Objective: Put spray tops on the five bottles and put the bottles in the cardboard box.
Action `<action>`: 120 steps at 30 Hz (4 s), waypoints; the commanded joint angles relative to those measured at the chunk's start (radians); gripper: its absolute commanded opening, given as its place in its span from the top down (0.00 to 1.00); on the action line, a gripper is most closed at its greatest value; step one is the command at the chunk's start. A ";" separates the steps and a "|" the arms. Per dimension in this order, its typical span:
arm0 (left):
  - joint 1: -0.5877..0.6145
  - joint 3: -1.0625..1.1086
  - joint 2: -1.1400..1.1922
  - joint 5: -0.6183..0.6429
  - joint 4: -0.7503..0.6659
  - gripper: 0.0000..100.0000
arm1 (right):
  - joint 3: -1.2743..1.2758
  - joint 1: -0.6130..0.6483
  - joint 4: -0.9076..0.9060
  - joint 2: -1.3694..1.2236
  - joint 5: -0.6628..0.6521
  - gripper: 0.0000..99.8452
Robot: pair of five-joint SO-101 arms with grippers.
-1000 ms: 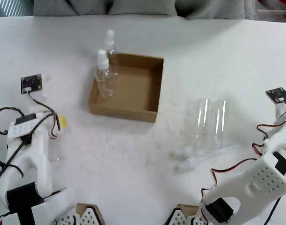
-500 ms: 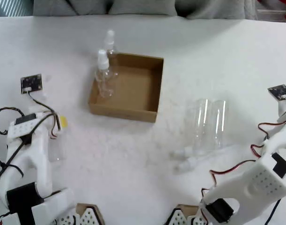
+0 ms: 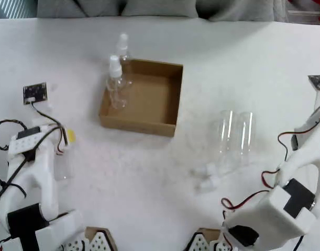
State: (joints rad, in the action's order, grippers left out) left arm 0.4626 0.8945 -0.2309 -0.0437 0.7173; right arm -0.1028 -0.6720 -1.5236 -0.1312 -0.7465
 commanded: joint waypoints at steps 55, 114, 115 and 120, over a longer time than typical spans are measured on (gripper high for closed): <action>-0.008 -0.002 -0.045 -0.011 -0.005 0.97 | 1.252 0.898 1.454 1.213 0.891 0.98; -0.754 0.057 -1.003 0.000 -0.173 0.97 | 0.290 1.264 1.092 1.242 0.902 0.98; -0.769 0.069 -1.003 0.000 -0.173 0.97 | 0.292 1.245 1.092 1.241 0.902 0.98; -0.817 0.129 -1.003 0.000 -0.173 0.97 | 0.328 1.224 1.098 1.228 0.902 0.98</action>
State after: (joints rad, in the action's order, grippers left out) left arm -0.3199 1.0173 -1.2190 -0.0468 0.5792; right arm 0.2148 0.5708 -0.4281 1.1224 0.1511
